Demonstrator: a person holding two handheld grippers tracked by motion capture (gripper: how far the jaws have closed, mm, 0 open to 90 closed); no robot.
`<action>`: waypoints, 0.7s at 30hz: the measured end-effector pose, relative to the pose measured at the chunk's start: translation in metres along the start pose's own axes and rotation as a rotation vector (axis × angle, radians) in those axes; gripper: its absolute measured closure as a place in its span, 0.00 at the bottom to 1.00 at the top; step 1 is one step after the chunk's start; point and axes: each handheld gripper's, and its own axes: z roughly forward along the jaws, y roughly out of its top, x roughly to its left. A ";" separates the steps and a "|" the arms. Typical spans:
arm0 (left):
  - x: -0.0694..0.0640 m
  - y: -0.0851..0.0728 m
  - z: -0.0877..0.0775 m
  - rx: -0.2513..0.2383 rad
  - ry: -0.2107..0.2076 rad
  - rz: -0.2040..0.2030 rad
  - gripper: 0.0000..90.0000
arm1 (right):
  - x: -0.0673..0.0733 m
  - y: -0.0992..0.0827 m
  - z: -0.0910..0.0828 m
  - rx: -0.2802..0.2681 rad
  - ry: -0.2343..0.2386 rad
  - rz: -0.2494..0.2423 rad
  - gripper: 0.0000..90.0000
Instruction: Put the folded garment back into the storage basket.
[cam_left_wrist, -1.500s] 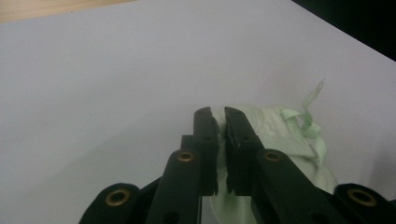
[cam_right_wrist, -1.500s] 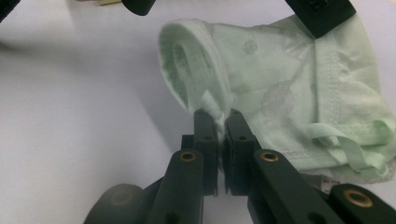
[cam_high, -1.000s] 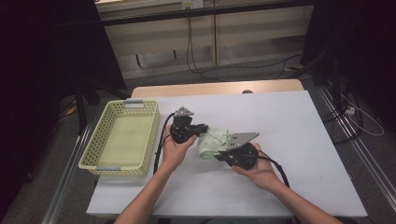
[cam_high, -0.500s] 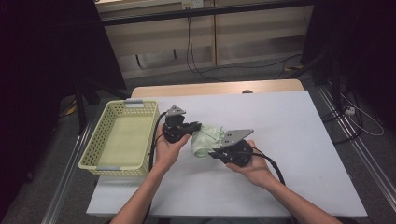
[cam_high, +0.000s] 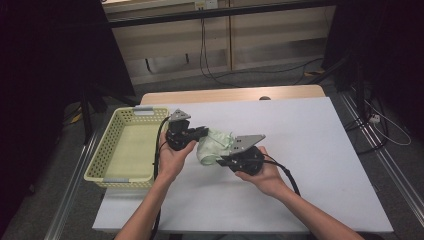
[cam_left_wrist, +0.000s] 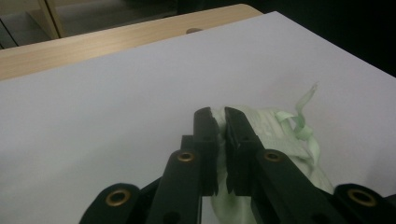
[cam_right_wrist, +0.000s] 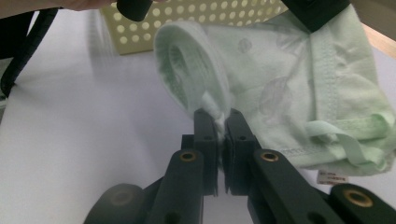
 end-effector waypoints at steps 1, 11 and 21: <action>0.000 0.001 -0.001 -0.003 0.001 -0.004 0.94 | 0.000 0.001 0.000 -0.005 0.000 0.000 0.96; 0.008 0.005 -0.014 -0.027 0.012 -0.018 0.94 | 0.000 0.013 0.001 -0.025 -0.002 -0.019 0.96; 0.021 0.006 -0.034 -0.061 0.039 -0.031 0.94 | 0.003 0.031 0.010 -0.034 0.007 -0.042 0.96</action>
